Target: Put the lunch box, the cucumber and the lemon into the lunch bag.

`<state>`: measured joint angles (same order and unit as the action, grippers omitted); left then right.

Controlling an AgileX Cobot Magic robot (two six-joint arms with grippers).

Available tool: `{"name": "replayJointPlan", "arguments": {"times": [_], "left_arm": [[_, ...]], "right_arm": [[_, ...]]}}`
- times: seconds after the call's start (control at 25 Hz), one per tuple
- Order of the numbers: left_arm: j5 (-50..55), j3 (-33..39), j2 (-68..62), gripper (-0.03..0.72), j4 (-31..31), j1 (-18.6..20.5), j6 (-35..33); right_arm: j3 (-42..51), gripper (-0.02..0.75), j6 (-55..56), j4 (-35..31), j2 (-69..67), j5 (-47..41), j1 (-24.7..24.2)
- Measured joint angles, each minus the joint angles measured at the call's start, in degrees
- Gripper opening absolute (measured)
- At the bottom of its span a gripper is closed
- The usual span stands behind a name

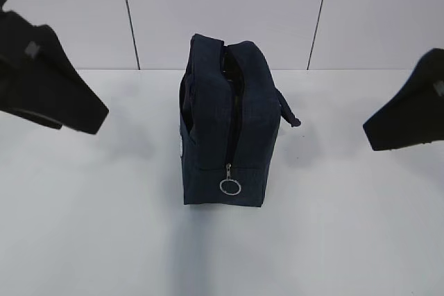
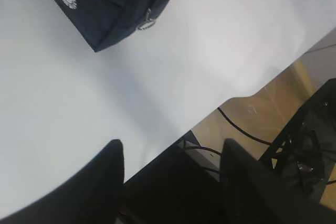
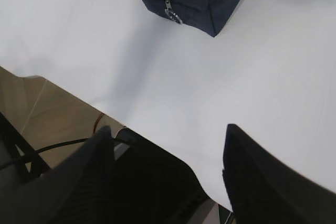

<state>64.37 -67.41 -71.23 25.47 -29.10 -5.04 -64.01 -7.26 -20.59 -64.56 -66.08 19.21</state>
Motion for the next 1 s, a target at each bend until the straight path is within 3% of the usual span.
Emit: {"name": "replayJointPlan", "arguments": {"times": [0.24,0.48,1.0], "left_arm": [[-4.33,4.65,2.28,0.407,-0.34,-5.05,2.45],[-5.12,4.86,3.28,0.407,-0.15,-5.49,4.42],[-5.91,4.86,3.31,0.405,-1.52,-5.49,5.04]], "right_arm": [[10.63,0.507,-1.72,0.00,7.87,8.08,0.13],[16.15,0.507,-2.15,0.33,8.64,10.09,0.13],[16.23,0.507,-2.24,-1.50,-0.54,19.65,0.13]]}}
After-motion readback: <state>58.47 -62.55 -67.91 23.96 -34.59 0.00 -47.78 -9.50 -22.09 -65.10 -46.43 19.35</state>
